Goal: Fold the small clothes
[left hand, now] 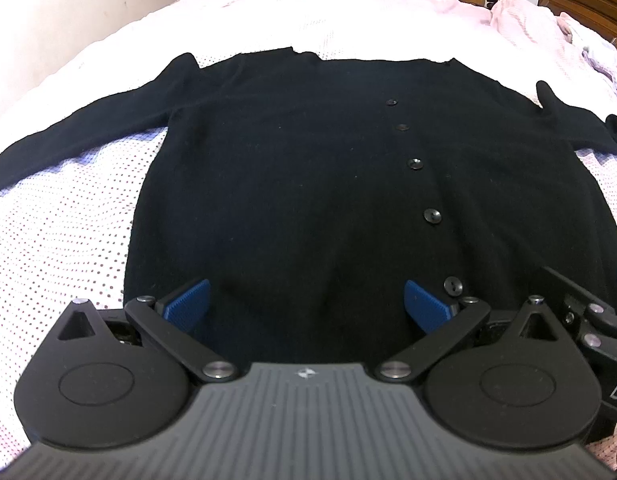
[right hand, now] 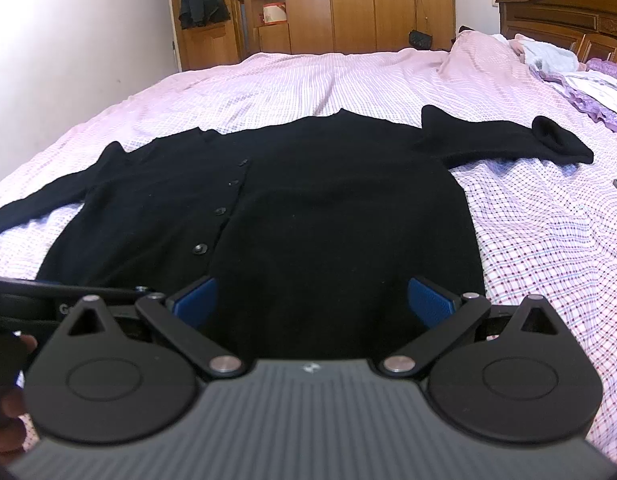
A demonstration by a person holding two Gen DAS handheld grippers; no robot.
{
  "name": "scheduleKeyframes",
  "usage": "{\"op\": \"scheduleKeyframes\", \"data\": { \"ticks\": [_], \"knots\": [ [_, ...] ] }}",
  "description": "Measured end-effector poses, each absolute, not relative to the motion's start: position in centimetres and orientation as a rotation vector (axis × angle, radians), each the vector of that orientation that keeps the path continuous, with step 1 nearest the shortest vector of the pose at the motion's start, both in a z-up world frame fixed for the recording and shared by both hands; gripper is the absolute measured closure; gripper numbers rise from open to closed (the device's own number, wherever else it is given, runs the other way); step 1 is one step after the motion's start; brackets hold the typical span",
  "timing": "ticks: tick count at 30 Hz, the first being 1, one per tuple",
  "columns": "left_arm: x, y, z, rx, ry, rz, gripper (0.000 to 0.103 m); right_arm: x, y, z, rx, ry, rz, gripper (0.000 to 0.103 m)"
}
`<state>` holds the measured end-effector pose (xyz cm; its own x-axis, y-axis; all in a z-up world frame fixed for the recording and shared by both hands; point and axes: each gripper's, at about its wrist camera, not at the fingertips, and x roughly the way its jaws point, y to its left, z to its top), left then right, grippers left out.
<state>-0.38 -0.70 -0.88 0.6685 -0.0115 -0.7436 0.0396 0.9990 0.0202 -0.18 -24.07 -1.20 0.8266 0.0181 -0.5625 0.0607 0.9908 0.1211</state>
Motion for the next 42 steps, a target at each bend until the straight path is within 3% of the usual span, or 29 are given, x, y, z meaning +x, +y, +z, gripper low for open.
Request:
{"op": "scheduleKeyframes", "data": {
  "ticks": [42],
  "knots": [
    [-0.29,-0.27,-1.12,0.023,0.848,-0.028,0.0,0.01,-24.12,-1.41,0.13,0.605,-0.013,0.0]
  ]
}}
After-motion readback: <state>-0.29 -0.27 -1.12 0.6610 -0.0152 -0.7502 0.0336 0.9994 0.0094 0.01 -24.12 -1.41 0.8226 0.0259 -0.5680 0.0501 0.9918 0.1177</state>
